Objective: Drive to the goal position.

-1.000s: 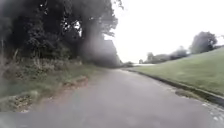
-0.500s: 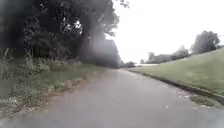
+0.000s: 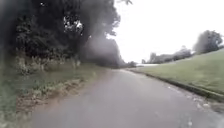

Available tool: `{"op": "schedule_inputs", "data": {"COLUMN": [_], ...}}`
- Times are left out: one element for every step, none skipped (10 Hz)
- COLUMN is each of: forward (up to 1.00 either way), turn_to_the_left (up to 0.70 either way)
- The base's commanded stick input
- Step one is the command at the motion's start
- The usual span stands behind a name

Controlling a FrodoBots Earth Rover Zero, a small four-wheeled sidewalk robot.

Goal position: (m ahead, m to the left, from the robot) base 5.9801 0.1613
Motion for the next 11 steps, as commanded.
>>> {"op": "schedule_inputs", "data": {"forward": [1.00,1.00,1.00,1.00,1.00,1.00,1.00,1.00,1.00,1.00,1.00], "turn_to_the_left": [0.02,0.02,0.00,0.00,0.00,0.00,0.00,0.00,0.00,0.00,0.00]}}
